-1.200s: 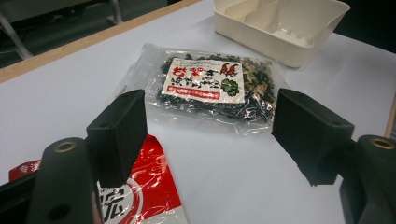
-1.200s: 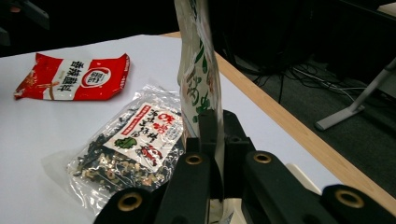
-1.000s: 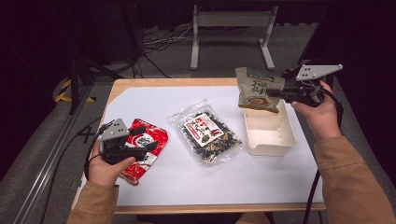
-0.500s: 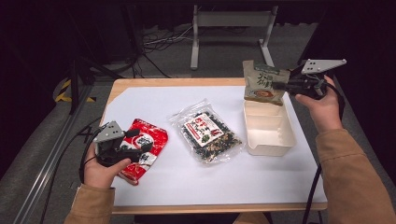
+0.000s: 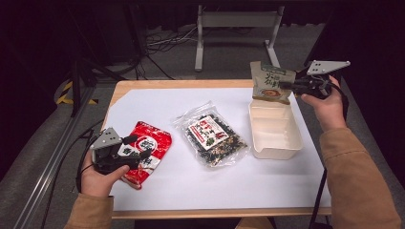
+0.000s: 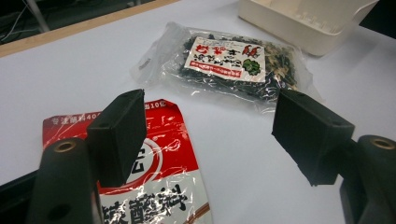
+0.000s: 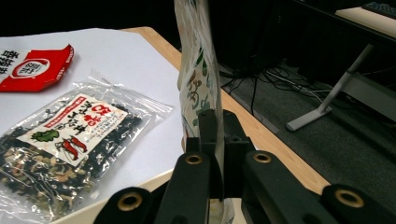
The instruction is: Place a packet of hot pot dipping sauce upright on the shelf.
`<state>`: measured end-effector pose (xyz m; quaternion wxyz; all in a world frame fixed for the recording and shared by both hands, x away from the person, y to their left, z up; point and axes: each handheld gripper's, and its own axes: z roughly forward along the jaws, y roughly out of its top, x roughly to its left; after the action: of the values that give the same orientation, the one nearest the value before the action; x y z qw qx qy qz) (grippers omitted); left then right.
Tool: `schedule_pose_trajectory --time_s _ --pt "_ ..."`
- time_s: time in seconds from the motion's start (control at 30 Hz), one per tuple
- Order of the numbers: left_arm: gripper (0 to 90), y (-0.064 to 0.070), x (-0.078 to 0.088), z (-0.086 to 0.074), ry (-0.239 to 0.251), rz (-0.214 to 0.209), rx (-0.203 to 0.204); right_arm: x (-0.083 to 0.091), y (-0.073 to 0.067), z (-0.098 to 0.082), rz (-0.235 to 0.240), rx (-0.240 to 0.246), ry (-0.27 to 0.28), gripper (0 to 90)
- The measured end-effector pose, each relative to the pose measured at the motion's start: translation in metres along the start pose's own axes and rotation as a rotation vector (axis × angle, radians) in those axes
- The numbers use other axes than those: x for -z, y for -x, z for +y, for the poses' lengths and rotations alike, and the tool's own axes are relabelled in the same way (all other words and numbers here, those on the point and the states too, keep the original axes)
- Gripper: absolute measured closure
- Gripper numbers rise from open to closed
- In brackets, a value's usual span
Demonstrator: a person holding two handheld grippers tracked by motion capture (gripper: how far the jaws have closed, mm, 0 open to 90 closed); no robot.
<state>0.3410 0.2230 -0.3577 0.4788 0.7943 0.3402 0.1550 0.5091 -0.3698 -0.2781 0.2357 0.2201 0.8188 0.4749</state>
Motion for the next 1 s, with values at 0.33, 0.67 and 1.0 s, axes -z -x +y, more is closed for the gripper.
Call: schedule_pose_trajectory --time_s 0.33,0.67,1.0 --pt "26.5 0.000 0.005 -0.006 -0.002 0.018 0.018 -0.014 0.010 -0.012 -0.004 -0.002 -0.026 89.6" --pt "27.0 -0.002 0.008 -0.008 -0.002 0.018 0.028 -0.025 0.017 -0.024 -0.010 -0.021 -0.039 89.6" --pt "26.2 -0.003 0.007 -0.009 0.007 0.018 0.038 -0.037 0.022 -0.042 -0.029 -0.053 -0.041 89.5"
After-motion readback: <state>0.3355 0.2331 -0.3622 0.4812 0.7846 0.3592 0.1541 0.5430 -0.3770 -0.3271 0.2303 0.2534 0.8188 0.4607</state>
